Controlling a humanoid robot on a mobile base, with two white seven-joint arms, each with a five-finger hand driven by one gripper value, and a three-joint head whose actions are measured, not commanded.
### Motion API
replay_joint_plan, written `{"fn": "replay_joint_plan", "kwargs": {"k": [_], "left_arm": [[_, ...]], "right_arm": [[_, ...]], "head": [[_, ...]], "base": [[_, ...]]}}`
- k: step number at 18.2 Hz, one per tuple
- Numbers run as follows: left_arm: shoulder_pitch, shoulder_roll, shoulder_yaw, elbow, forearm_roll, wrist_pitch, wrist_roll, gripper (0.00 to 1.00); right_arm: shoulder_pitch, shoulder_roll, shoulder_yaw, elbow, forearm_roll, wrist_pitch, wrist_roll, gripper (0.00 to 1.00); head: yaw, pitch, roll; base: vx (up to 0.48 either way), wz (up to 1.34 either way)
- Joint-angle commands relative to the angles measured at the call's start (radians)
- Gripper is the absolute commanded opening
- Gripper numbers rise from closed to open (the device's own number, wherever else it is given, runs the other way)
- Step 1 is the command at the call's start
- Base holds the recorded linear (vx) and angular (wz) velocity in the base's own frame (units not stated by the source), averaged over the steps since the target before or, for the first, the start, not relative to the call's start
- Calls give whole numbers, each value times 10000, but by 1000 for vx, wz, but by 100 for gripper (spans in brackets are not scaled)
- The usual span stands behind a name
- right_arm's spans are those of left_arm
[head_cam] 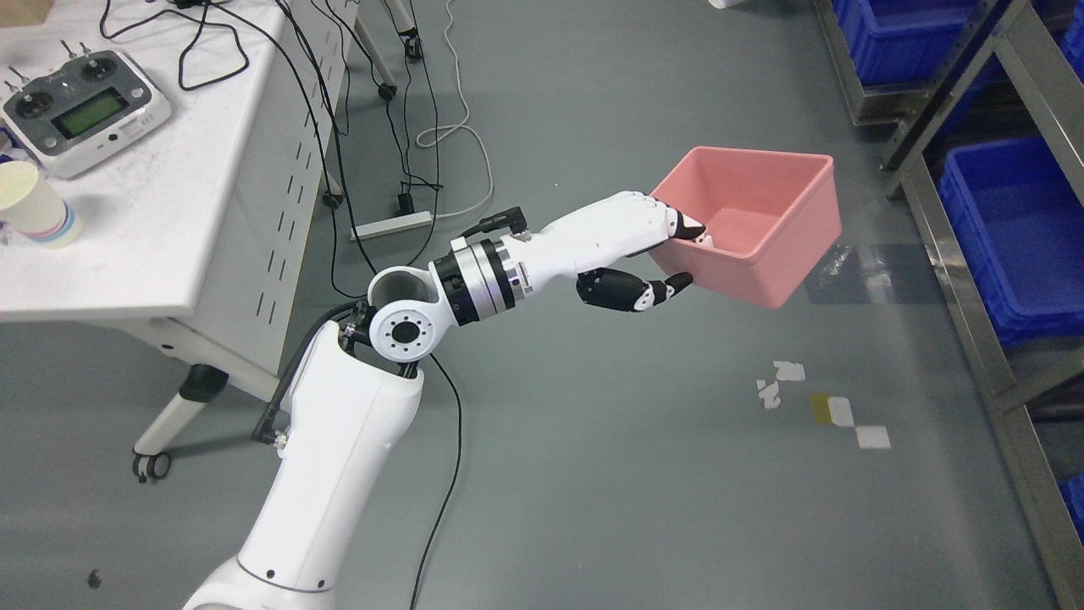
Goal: Place storage box into left shelf container
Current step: 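Hold the pink box in the left hand while the robot turns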
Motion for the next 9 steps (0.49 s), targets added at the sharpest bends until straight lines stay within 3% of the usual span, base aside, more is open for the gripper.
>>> {"fn": "replay_joint_plan", "kwargs": {"k": [1, 9], "left_arm": [[304, 174, -281, -275, 0, -115, -26, 3], [719, 174, -281, -305, 0, -146, -11, 4]], "right_arm": [[-180, -175, 0, -174, 0, -1, 4, 99], [-180, -175, 0, -174, 0, -1, 4, 99]], "head": [[0, 0, 0], [0, 0, 0]], "base": [[500, 250], [448, -196]]}}
